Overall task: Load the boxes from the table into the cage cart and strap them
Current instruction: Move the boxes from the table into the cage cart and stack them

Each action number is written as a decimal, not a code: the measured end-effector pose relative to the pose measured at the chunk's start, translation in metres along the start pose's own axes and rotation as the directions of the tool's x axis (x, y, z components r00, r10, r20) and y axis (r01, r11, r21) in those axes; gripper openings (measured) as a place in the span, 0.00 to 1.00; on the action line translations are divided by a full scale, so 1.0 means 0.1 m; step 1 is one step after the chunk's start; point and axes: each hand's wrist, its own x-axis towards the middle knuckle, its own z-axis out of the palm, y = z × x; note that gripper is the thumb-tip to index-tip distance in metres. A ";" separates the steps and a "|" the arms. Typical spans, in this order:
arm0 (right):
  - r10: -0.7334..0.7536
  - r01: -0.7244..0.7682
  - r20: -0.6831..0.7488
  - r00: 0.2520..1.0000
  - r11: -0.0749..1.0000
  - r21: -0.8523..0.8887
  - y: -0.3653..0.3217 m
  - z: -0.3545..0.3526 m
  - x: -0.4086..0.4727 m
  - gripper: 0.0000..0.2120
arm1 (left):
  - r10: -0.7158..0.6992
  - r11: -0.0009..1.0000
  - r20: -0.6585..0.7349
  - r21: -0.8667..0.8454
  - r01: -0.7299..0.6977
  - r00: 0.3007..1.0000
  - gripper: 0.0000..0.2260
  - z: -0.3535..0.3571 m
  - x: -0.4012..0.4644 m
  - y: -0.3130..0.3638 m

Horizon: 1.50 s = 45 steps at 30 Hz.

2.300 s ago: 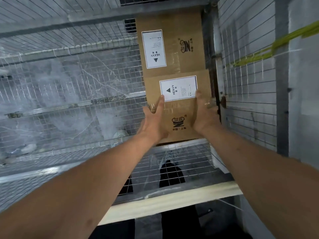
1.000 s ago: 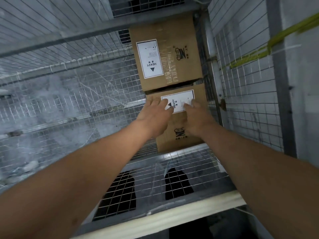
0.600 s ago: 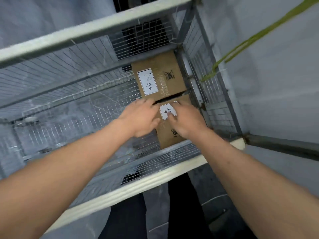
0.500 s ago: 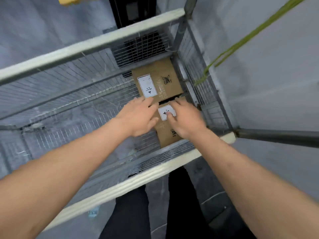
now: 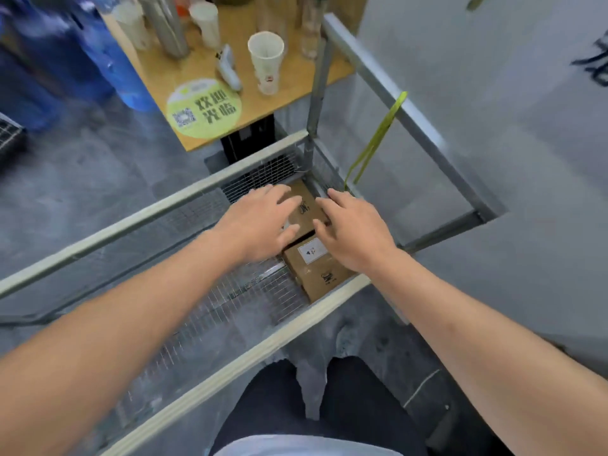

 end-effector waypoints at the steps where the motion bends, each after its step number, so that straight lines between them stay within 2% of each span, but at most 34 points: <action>1: 0.002 -0.002 -0.028 1.000 1.000 -0.014 -0.02 -0.15 -0.09 0.23 | 0.007 1.000 -0.024 -0.004 -0.008 1.000 0.28 -0.13 -0.05 0.06; 9: 0.009 -0.010 -0.185 0.983 1.000 -0.007 0.16 -1.17 -0.70 0.26 | 0.076 0.997 -0.210 0.049 -0.067 0.975 0.27 -0.96 -0.19 0.66; 17: 0.046 -0.049 -0.306 0.951 0.999 -0.001 0.53 -1.67 -1.31 0.25 | 0.119 0.993 -0.328 0.040 -0.112 0.937 0.29 -1.40 -0.11 1.36; 22: 0.160 -0.151 -0.373 0.914 0.987 0.054 0.76 -1.79 -1.59 0.26 | 0.249 0.968 -0.340 0.096 -0.230 0.907 0.28 -1.64 0.01 1.74; 28: 0.367 -0.348 -0.424 0.828 0.929 0.124 0.89 -1.84 -1.93 0.27 | 0.479 0.878 -0.310 0.156 -0.453 0.821 0.27 -1.78 0.31 2.08; 31: 0.493 -0.462 -0.425 0.759 0.868 0.181 0.90 -1.81 -2.11 0.27 | 0.592 0.806 -0.251 0.168 -0.568 0.766 0.27 -1.80 0.45 2.26; 34: 0.621 -0.564 -0.423 0.659 0.781 0.268 0.86 -1.73 -2.34 0.27 | 0.687 0.726 -0.192 0.167 -0.667 0.701 0.28 -1.82 0.53 2.49; 40: 0.799 -0.700 -0.400 0.449 0.593 0.398 0.68 -1.50 -2.88 0.27 | 0.850 0.526 -0.097 0.160 -0.835 0.517 0.28 -1.77 0.47 3.03; 45: 0.878 -0.800 -0.400 0.262 0.429 0.420 0.45 -1.38 -3.51 0.26 | 0.940 0.342 -0.044 0.135 -0.930 0.339 0.27 -1.64 0.18 3.62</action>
